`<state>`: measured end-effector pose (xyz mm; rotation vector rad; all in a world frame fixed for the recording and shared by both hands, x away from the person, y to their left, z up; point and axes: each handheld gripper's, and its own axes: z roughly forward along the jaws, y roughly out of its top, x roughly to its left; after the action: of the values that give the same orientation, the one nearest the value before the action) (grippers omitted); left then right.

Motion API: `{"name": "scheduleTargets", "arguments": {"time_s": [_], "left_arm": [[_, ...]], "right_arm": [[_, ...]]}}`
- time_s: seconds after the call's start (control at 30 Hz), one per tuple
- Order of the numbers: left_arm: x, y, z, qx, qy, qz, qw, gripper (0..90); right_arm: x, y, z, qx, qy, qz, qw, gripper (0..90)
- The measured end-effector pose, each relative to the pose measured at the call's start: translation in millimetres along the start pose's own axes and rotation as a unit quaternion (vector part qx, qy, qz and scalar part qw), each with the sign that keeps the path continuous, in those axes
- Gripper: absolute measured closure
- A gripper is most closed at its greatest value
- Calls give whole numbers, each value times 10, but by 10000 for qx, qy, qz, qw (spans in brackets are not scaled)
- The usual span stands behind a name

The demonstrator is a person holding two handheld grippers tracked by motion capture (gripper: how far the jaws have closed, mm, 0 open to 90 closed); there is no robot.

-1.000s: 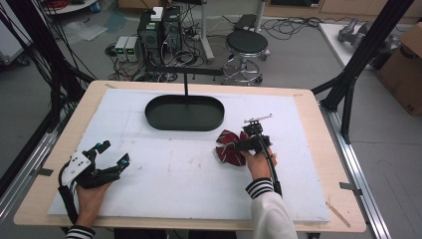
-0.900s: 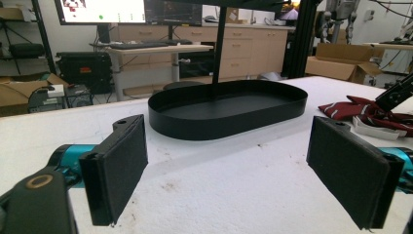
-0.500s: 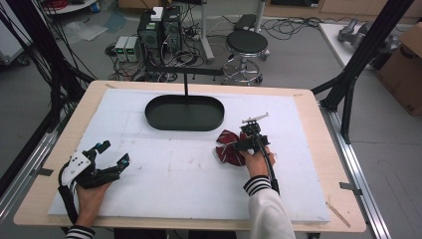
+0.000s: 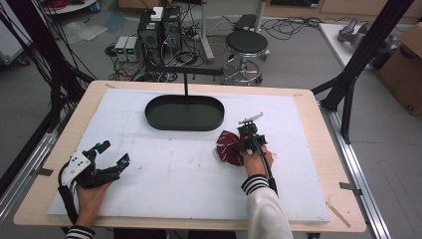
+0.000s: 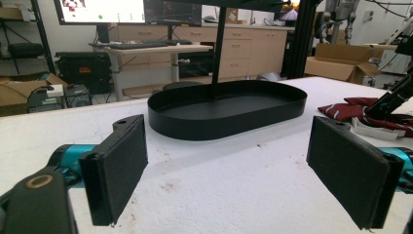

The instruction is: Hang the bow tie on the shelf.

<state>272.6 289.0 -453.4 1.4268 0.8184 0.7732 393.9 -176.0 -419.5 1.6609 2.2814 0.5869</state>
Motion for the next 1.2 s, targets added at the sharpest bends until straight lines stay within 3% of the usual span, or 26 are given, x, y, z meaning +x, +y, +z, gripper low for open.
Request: {"name": "scheduleTargets", "arguments": {"time_s": [0.2,0.5,0.7,1.0,1.2], "left_arm": [[-1,1,-1,8,-7,11,10000,153],[1,1,-1,11,-6,19,10000,153],[-2,1,-1,14,-6,19,10000,153],[-2,1,-1,16,-5,22,10000,153],[-3,2,-2,22,-4,29,10000,153]], "right_arm": [[47,7,-3,21,-93,-40,9999,720],[29,12,-20,-39,-29,-7,10000,735],[27,26,-120,-498,58,-52,9987,735],[33,32,-323,-1442,71,-256,9892,736],[40,30,-442,-1995,239,-368,9789,736]]}}
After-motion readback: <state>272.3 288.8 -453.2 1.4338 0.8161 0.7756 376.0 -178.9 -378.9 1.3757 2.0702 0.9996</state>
